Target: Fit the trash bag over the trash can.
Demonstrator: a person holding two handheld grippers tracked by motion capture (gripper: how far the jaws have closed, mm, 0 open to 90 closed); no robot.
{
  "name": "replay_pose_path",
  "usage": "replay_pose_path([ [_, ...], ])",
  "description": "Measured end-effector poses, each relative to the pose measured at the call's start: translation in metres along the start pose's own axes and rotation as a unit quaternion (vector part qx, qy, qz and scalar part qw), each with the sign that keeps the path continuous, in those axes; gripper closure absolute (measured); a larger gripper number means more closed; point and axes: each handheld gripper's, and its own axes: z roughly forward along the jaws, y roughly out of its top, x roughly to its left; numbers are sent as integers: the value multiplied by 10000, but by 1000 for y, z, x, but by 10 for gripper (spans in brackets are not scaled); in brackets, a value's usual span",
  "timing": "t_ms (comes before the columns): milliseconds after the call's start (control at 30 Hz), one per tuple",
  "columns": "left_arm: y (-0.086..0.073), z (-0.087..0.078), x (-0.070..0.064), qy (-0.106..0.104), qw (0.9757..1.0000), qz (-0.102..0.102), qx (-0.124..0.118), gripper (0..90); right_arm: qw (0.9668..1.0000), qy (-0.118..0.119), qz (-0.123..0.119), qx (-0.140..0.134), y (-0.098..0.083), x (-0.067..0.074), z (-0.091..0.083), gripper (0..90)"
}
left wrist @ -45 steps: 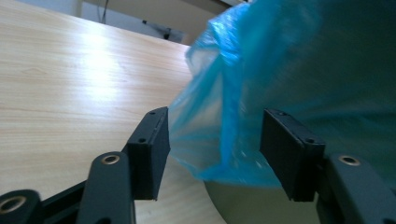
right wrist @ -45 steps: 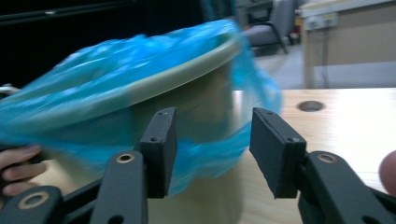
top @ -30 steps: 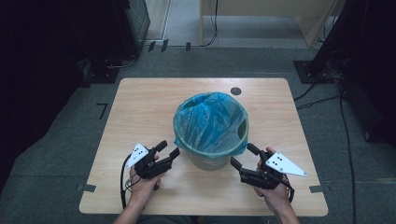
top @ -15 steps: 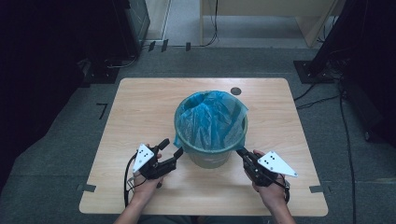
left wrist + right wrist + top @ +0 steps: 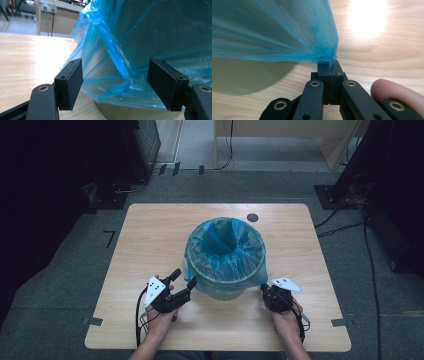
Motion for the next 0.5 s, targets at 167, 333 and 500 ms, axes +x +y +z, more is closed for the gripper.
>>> replay_pose_path([
  [167, -7, 11, 6, -260, 9988, -314, 286, 327, 10000, -36, -52, -56, 0, -4, -2, 900],
  [333, -14, 17, 1, -290, 9959, -194, 836, 817, 10000, -12, -39, -76, -1, -5, -2, 900],
  [500, -21, 21, 0, -182, 9795, 12, 2006, 884, 9991, -404, -114, 23, -2, -11, -1, 900],
])
